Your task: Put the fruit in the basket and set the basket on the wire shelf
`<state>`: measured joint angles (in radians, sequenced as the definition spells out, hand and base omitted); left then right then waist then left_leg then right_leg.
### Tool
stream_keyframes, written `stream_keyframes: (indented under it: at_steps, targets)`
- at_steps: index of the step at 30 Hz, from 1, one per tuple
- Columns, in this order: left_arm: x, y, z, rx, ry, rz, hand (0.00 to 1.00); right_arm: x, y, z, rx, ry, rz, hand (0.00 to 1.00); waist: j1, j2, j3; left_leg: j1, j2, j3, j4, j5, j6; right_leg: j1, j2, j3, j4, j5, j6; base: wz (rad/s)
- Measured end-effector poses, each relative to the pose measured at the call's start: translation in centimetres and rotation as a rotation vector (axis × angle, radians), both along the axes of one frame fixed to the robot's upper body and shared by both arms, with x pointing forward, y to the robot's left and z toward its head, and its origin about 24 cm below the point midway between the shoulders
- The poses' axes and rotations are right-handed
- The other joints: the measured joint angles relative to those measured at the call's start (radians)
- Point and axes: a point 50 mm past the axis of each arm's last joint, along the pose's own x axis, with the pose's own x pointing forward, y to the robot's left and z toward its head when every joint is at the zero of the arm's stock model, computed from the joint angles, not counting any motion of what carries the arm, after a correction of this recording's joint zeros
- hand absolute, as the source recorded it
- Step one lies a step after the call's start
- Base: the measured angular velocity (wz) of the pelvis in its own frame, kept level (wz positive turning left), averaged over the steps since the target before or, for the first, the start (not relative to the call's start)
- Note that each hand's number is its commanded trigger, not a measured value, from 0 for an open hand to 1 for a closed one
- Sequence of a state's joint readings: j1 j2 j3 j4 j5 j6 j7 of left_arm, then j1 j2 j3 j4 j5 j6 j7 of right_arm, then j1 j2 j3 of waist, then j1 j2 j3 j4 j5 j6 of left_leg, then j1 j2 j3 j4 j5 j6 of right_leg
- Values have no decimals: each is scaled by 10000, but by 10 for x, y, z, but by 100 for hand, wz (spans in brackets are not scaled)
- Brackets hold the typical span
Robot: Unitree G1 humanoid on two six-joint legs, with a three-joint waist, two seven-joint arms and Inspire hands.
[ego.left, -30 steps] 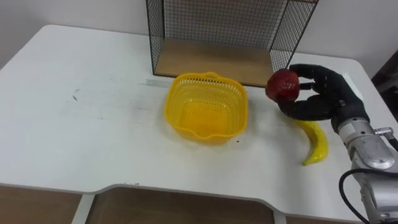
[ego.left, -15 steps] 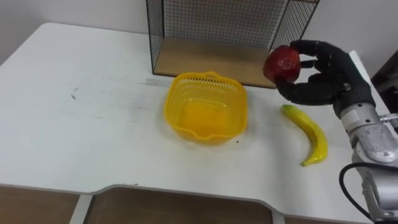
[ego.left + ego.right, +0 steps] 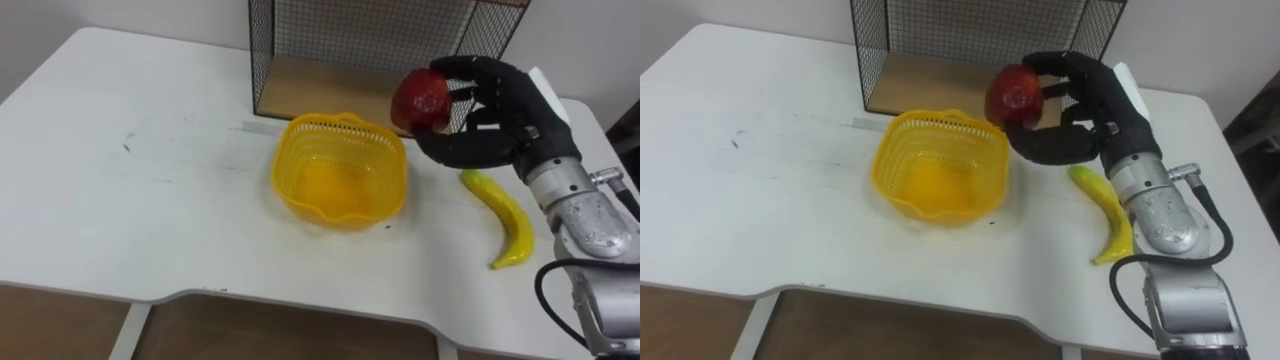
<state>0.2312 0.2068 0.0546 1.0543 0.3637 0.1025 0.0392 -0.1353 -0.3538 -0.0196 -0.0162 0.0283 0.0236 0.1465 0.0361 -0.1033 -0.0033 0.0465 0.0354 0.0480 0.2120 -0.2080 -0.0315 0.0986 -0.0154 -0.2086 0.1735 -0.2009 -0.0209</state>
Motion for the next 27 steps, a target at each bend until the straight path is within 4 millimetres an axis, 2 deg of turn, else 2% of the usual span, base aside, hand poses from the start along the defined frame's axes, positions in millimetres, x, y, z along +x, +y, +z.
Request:
stream_keyframes:
  at_steps: [13, 14, 15, 16, 17, 18, 27]
  targets:
    - [5, 0, 0, -69, -199, -88, 0, -2, 7, 8, -124, -206, 630, 98, 14, 28, 19, -29, 21, 14, 5, 0, 0, -11, 5, -77, 9, 32, -8, 0]
    - [5, -1, 0, -85, -192, -92, 0, -2, 8, 7, -137, -170, 715, 89, 18, 29, 20, -40, 21, 14, 5, 0, 0, -12, 7, -47, 10, 36, -7, 0]
    - [4, -1, 0, -103, -150, -90, 0, -2, 9, 7, -146, -136, 795, 67, 22, 33, 23, -59, 21, 16, 4, 0, 0, -14, 8, -39, 12, 38, -6, 0]
    - [4, -1, 0, -110, -137, -91, 0, -2, 10, 7, -148, -122, 827, 6, 22, 36, 25, -69, 21, 16, 3, 0, 0, -20, 9, -40, 13, 39, -6, 0]
    - [3, -1, 0, -116, -116, -88, 0, -2, 10, 6, -153, -103, 867, 6, 21, 37, 25, -80, 21, 15, 2, 0, 1, -30, 10, -40, 13, 39, -6, 0]
    - [4, -1, 0, -119, -110, -89, 0, -2, 11, 6, -159, -83, 913, 0, 20, 37, 25, -90, 22, 15, 0, 0, 1, -41, 12, -39, 13, 39, -6, 0]
    - [0, -1, -1, -103, 21, -58, 0, -2, 14, 4, -174, 23, 1096, 0, -8, 16, 20, -91, 21, 2, 10, 2, 3, -71, 5, -113, 1, 41, -6, 0]
